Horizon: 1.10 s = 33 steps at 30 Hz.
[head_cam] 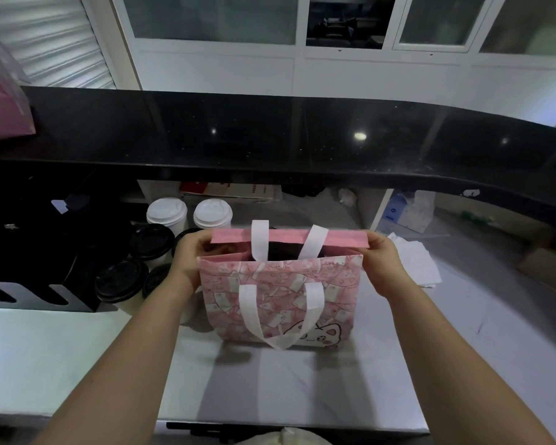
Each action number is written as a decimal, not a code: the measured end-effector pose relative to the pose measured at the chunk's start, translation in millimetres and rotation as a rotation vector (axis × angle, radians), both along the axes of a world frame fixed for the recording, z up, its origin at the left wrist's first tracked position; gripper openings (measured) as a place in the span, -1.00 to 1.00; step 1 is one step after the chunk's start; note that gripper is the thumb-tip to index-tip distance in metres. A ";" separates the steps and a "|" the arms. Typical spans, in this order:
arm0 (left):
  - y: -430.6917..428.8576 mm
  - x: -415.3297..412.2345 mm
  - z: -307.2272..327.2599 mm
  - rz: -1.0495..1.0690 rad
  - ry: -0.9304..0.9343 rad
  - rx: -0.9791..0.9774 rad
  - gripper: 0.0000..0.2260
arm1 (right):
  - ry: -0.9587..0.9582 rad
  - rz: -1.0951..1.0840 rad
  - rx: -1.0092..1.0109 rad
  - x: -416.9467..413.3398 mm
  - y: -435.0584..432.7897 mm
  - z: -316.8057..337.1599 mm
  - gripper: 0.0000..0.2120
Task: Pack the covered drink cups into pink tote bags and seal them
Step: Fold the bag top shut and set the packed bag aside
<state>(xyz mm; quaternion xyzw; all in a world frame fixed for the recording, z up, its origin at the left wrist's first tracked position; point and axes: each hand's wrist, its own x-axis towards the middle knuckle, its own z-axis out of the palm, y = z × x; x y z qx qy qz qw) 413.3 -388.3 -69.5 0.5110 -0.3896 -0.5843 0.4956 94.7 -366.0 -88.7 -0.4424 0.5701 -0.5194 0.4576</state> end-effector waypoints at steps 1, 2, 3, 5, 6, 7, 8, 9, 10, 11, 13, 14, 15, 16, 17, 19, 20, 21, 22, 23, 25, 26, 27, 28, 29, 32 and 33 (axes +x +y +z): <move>0.5 0.7 -0.1 -0.022 -0.035 -0.023 -0.80 | -0.019 -0.007 0.004 -1.4 -0.6 -1.7 -0.81; 2.2 0.6 0.8 -0.040 -0.083 -0.051 -0.82 | -0.032 -0.002 0.005 -3.3 -0.5 -3.4 -0.79; 3.6 0.7 0.9 -0.046 -0.137 -0.084 -0.82 | -0.031 0.010 0.006 -5.4 0.1 -4.8 -0.78; 2.9 2.2 -0.7 -0.043 -0.127 -0.055 -0.80 | 0.007 0.038 0.017 -9.3 2.0 -8.6 -0.77; 2.2 2.9 -0.8 -0.037 -0.103 -0.010 -0.78 | 0.033 0.051 0.026 -10.3 2.8 -9.7 -0.77; 1.2 3.5 -2.4 -0.032 -0.105 0.017 -0.78 | 0.059 0.066 0.039 -11.0 3.4 -10.7 -0.77; 0.4 5.1 -4.2 -0.031 -0.133 0.026 -0.79 | 0.079 0.088 0.051 -11.5 3.4 -11.4 -0.78; 0.4 6.5 -6.1 -0.034 -0.189 0.009 -0.80 | 0.096 0.112 0.059 -11.7 3.1 -11.5 -0.78; 0.9 7.9 -7.5 -0.036 -0.246 -0.015 -0.81 | 0.109 0.125 0.061 -11.0 2.6 -10.9 -0.77; 2.5 9.2 -8.4 -0.047 -0.278 -0.044 -0.81 | 0.122 0.121 0.056 -9.6 2.1 -9.6 -0.75; 7.7 7.6 -7.9 -0.107 -0.190 -0.036 -0.82 | 0.116 0.070 0.041 -7.5 1.4 -7.3 -0.74; 8.4 5.9 -8.1 -0.142 -0.182 -0.033 -0.80 | 0.094 0.038 0.041 -7.6 1.1 -7.3 -0.78; 8.3 4.5 -8.3 -0.171 -0.211 -0.052 -0.76 | 0.075 0.018 0.043 -8.9 1.4 -7.8 -0.83; 8.7 2.5 -7.3 -0.190 -0.267 -0.079 -0.72 | 0.065 0.013 0.043 -11.1 2.6 -7.9 -0.86; 8.8 0.9 -7.2 -0.199 -0.293 -0.105 -0.70 | 0.063 0.021 0.042 -14.3 4.8 -7.4 -0.85; 9.3 1.1 -4.4 -0.195 -0.318 -0.175 -0.67 | 0.050 0.060 0.029 -21.4 11.2 -2.6 -0.84; 9.1 3.1 -1.9 -0.173 -0.343 -0.209 -0.65 | 0.029 0.081 0.018 -23.9 14.8 1.5 -0.83; 8.8 6.8 -0.3 -0.155 -0.366 -0.237 -0.64 | 0.005 0.099 0.006 -25.8 17.8 5.5 -0.79; 8.2 10.9 0.9 -0.144 -0.365 -0.260 -0.65 | -0.022 0.111 -0.004 -26.2 19.8 9.5 -0.73; 7.4 14.8 2.2 -0.142 -0.341 -0.272 -0.66 | -0.038 0.120 -0.013 -25.6 20.9 12.7 -0.70; 7.1 19.7 3.6 -0.156 -0.304 -0.291 -0.68 | -0.062 0.120 -0.029 -20.6 20.5 16.1 -0.69; 7.2 19.7 3.6 -0.161 -0.289 -0.303 -0.70 | -0.064 0.106 -0.036 -16.8 20.2 17.9 -0.68; 7.0 18.2 3.1 -0.161 -0.284 -0.313 -0.73 | -0.057 0.081 -0.044 -13.0 19.7 19.1 -0.66; 6.5 15.5 2.3 -0.155 -0.289 -0.317 -0.76 | -0.054 0.053 -0.053 -9.1 19.6 20.6 -0.64; 5.5 12.2 1.4 -0.143 -0.296 -0.317 -0.79 | -0.058 0.029 -0.059 -6.6 19.1 20.7 -0.63; 2.4 3.8 -1.4 -0.092 -0.295 -0.294 -0.81 | -0.098 -0.034 -0.064 -0.9 17.6 20.2 -0.72; 1.7 3.2 -1.8 -0.085 -0.290 -0.286 -0.80 | -0.103 -0.049 -0.062 -0.3 17.7 19.6 -0.75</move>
